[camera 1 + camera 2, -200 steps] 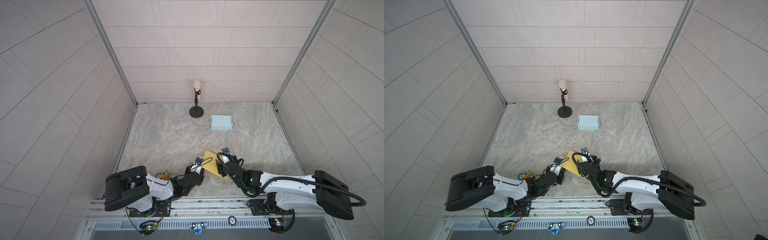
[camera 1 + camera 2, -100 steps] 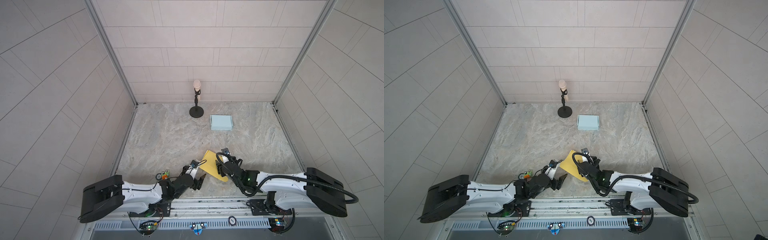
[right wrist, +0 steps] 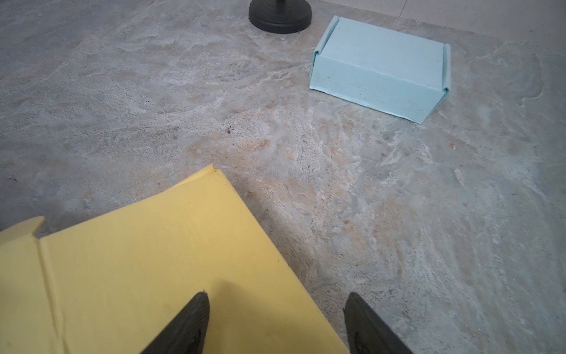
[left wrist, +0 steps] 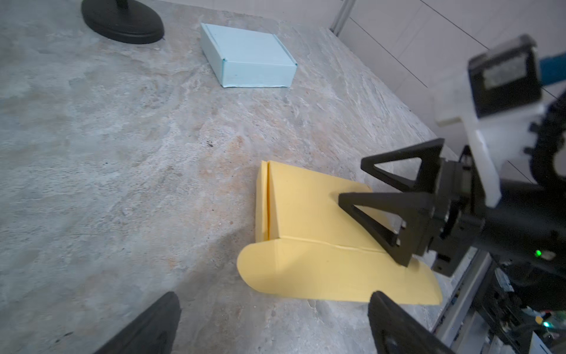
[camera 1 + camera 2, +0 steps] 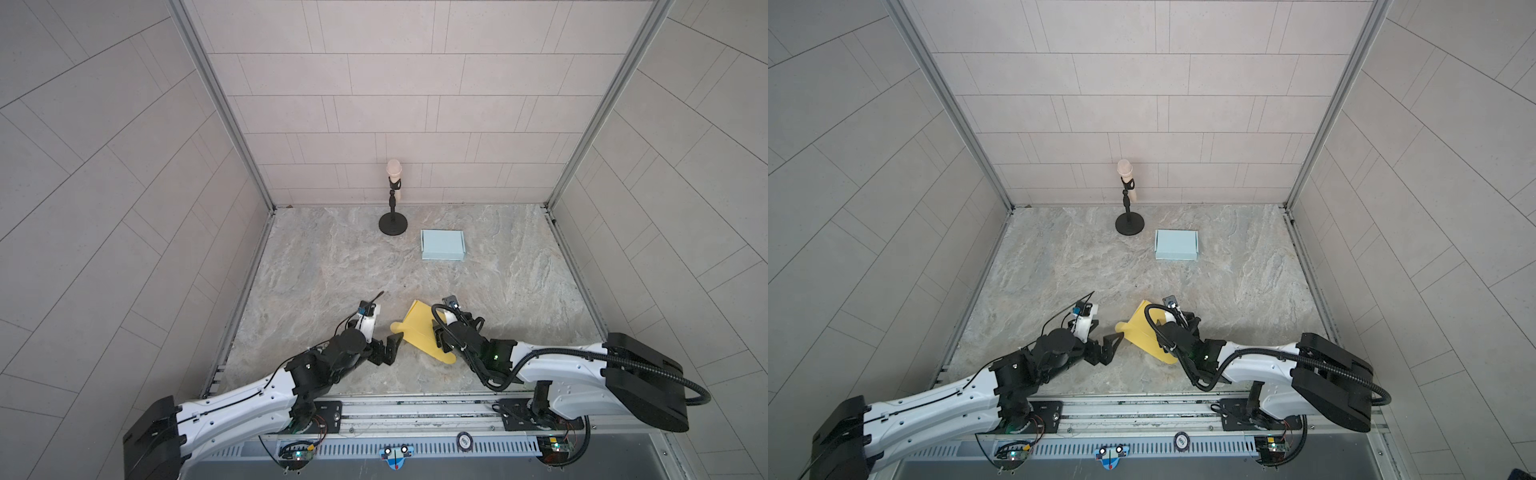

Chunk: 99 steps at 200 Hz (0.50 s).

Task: Fold the paper box

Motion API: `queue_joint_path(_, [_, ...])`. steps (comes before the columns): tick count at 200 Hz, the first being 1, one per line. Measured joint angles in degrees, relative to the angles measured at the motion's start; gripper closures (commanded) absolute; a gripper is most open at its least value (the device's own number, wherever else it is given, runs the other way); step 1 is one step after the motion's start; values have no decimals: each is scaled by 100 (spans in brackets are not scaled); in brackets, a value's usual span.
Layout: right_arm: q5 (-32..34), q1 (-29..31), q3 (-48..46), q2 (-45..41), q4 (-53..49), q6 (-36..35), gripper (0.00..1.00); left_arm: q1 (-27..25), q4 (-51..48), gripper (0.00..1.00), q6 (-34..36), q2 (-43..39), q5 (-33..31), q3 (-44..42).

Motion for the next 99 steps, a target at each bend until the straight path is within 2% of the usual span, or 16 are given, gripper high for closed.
queue_joint_path(38, [-33,-7,-13,-4,46,-48,29,726,-157,7,-87,1154,791,960])
queue_joint_path(60, [-44,-7,-66,-59,61,-70,29,785,-63,12,-72,1858,1130,1309])
queue_joint_path(99, [-101,-9,-81,-118,59,-166,30,785,243,26,-133,2618,1572,1200])
